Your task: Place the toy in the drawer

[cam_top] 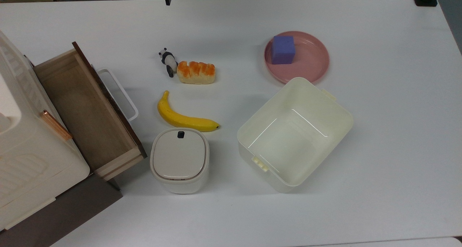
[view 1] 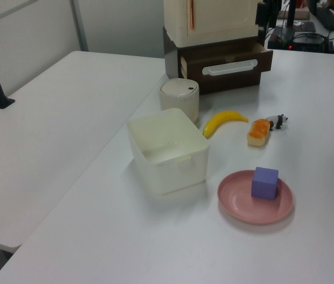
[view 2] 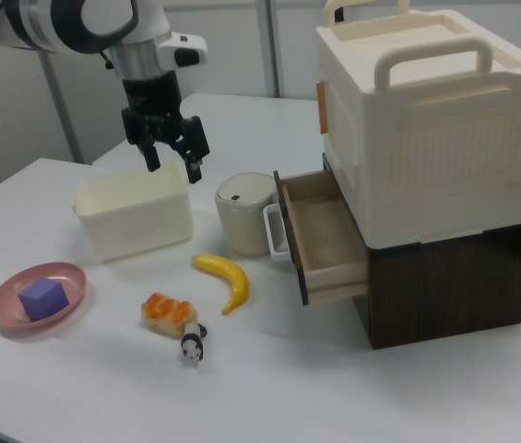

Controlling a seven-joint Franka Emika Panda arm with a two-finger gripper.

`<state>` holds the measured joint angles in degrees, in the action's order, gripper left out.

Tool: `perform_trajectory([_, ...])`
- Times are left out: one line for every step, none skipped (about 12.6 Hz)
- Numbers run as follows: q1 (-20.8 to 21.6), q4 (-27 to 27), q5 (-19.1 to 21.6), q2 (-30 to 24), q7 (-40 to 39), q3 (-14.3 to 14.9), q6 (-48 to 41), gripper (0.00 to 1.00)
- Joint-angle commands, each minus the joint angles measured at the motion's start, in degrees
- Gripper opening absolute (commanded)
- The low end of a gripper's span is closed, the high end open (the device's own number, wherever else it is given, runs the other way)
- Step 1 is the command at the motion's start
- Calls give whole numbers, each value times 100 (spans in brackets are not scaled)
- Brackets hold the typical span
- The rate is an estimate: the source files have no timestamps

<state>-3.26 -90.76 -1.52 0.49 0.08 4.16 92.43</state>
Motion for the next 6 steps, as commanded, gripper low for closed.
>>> perform_trajectory([115,-231,-225,-58,-437,50,-418,100])
perform_trajectory([124,-415,-304,-67,-499,41,-437,100])
perform_trajectory([150,-591,-453,-67,-587,-3,-445,100])
perform_trajectory([141,-888,-689,-67,-718,-134,-428,100])
perform_trajectory([141,-1083,-900,-58,-876,-213,-376,100])
perform_trajectory([141,-1285,-1094,-50,-1017,-232,-349,100])
